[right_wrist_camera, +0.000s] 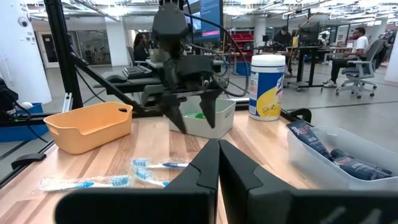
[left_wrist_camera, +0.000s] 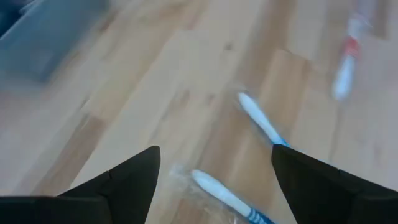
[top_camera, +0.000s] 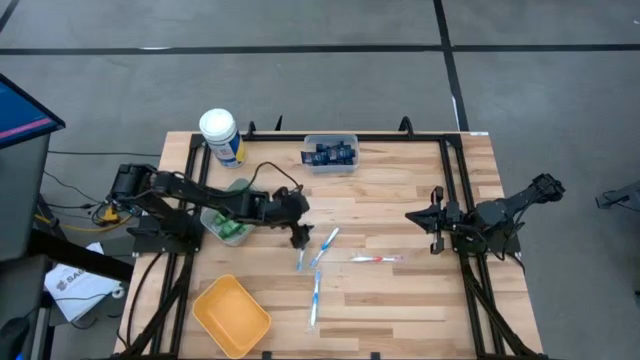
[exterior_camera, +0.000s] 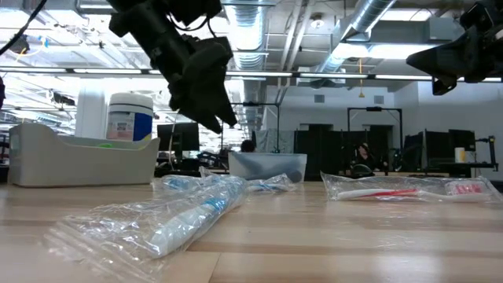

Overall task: Pick & Place Travel size toiletries
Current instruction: Put the dark blue toothbrush into the orange bin

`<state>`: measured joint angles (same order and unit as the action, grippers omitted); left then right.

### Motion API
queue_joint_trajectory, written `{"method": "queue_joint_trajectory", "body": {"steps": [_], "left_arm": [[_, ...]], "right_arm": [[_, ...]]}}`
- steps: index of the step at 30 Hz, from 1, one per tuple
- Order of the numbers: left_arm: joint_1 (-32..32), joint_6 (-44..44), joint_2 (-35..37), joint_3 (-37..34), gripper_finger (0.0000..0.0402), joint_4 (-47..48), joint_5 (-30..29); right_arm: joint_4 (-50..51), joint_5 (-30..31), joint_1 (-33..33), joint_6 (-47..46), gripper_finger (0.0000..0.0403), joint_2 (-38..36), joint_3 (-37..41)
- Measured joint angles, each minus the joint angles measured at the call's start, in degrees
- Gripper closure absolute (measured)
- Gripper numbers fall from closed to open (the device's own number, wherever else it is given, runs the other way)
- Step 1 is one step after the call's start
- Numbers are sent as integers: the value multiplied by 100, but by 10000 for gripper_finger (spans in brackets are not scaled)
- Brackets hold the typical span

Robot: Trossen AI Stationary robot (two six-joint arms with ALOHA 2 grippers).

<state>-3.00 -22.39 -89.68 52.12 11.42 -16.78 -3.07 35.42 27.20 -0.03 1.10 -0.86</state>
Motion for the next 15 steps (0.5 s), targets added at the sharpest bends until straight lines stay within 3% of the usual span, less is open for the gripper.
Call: {"method": "queue_joint_trajectory", "body": {"steps": [3, 9, 15], "left_arm": [[-7, -501, -51, 0, 96, 4, -285], [-36, -930, -366, -13, 96, 17, -322], [-165, -1002, -888, -13, 97, 18, -323]], "right_arm": [[-2, 0, 0, 0, 403, 0, 0], [0, 0, 0, 0, 403, 0, 0], [0, 0, 0, 0, 403, 0, 0]]}}
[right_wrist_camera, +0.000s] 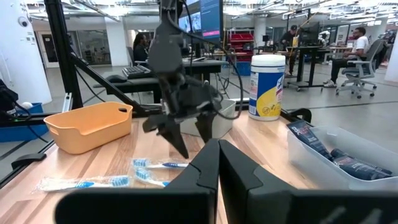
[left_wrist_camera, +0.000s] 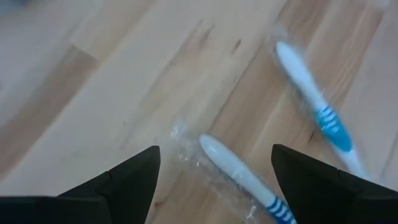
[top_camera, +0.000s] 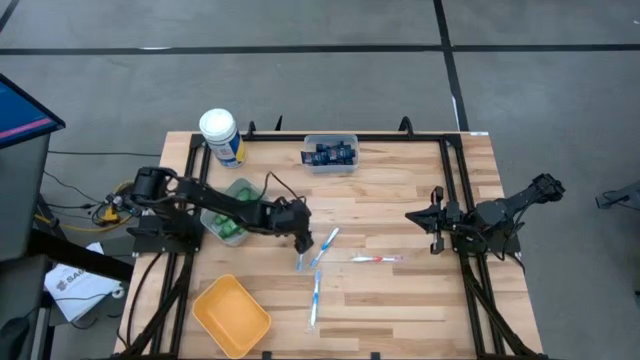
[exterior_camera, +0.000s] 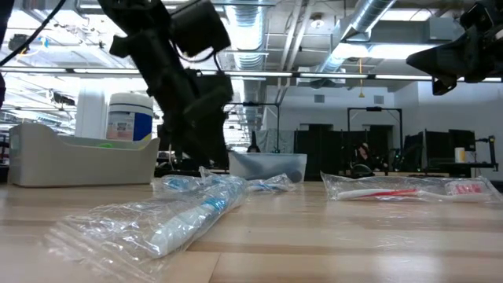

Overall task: Pick & Place Travel size toiletries
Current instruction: Put the dark blue toothbrush into the orange bin

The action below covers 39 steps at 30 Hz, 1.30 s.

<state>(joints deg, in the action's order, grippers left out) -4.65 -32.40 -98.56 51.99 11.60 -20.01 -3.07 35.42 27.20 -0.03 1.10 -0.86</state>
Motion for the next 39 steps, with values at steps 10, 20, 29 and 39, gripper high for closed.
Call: {"method": "queue_joint_trajectory", "body": {"steps": [10, 20, 29, 39], "left_arm": [[-144, -293, -515, 1, 97, 2, 61], [-214, -880, -597, 26, 97, 135, -6], [-211, -1164, -477, 4, 120, 374, 94], [-187, -2226, -441, 5, 240, 565, 204]], "right_arm": [[0, 0, 0, 0, 403, 0, 0], [0, 0, 0, 0, 403, 0, 0], [0, -1, -1, 0, 403, 0, 0], [0, -1, 0, 0, 403, 0, 0]]}}
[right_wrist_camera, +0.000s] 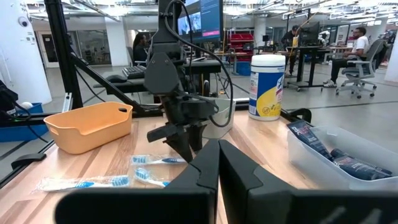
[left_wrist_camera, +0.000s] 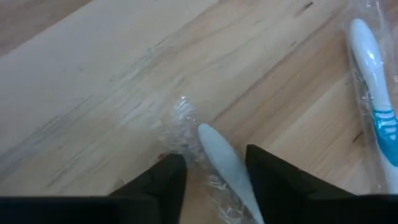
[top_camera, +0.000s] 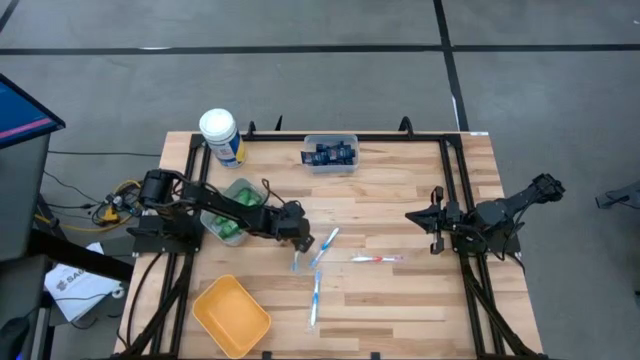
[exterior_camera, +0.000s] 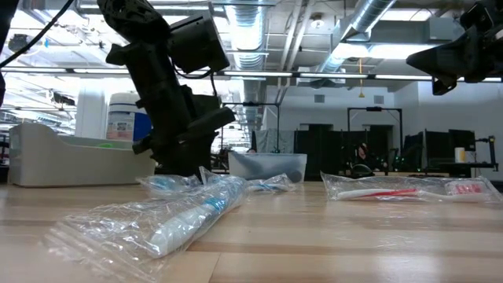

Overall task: Pick & Place Travel size toiletries
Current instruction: Put the dark blue toothbrush into the orange bin

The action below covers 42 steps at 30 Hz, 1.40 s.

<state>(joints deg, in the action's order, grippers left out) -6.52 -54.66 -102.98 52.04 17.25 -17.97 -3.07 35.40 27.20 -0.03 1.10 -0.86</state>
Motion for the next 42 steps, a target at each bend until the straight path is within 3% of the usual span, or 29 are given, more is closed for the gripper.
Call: {"method": "queue_joint_trajectory", "body": {"steps": [9, 11, 16, 22, 33, 42], "left_arm": [[-4, -289, -2, -5, 373, -54, 134], [-7, -292, 2, -5, 388, -150, 229], [6, -291, 218, -40, 382, -359, 517], [9, -132, 814, -25, 391, -634, 403], [-39, 879, 2460, -12, 391, -1016, 424], [-378, 1616, 3567, -8, 391, -1302, 1630]], "right_arm": [[0, 0, 0, 0, 403, 0, 0], [0, 0, -2, 0, 403, 0, 0], [-2, 1, 0, 0, 403, 0, 0], [-23, 1, 0, -1, 403, -1, 5], [-32, 1, 0, 0, 403, -4, 7], [-37, -1, 0, -2, 403, -1, 7]]}}
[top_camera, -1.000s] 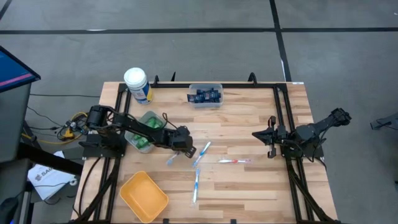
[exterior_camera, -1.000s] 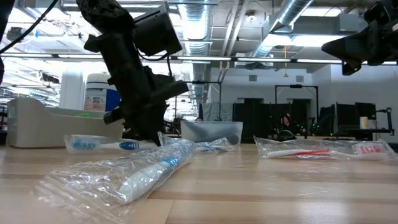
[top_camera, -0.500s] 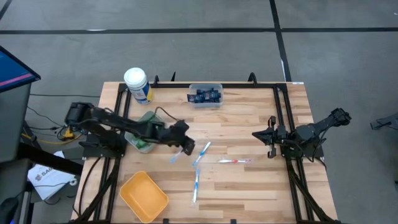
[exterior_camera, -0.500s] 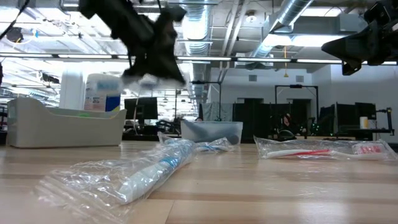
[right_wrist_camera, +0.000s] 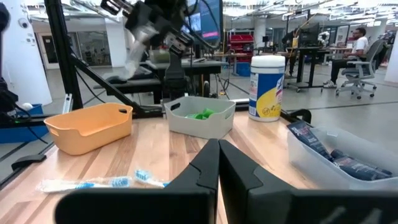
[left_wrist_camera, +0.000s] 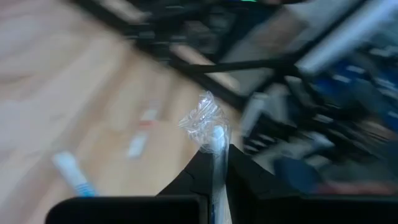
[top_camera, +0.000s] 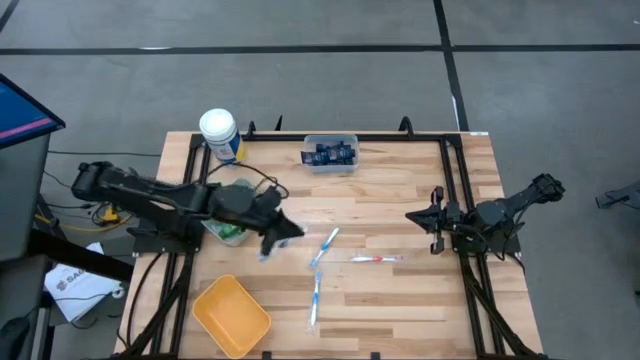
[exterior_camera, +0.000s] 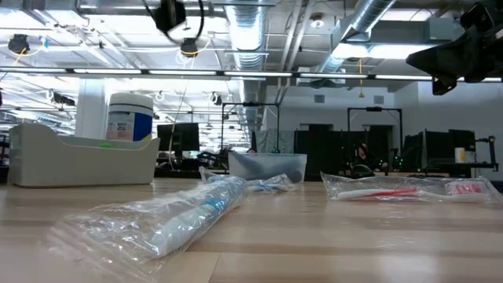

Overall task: Pick & Place Travel size toiletries
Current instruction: Put the dark blue toothbrush into the orange bin

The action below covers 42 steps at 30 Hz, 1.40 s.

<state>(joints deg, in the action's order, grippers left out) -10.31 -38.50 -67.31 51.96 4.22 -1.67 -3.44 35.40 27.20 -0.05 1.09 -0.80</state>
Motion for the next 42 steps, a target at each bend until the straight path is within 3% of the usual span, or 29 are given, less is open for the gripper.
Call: {"method": "queue_joint_trajectory", "body": {"steps": [6, 10, 15, 19, 32, 42], "left_arm": [[-763, 390, 541, 0, 391, -50, 648], [-1593, 1319, 634, 1, 391, 109, 616], [-2695, 2684, 375, 0, 381, 1075, 402], [-3236, 3091, 9, 0, 380, 1573, 400], [-3725, 3226, -1504, 0, 379, 1371, 909], [-3742, 3206, -1720, 0, 357, 1279, 897]], "right_arm": [[2, 0, 0, 2, 403, 1, 0], [2, 2, 0, 2, 403, 1, 0], [2, 0, 0, 2, 403, 1, 0], [2, 2, 0, 2, 403, 1, 0], [2, 2, 0, 2, 403, 1, 0], [2, 1, 0, 2, 403, 1, 0]]}}
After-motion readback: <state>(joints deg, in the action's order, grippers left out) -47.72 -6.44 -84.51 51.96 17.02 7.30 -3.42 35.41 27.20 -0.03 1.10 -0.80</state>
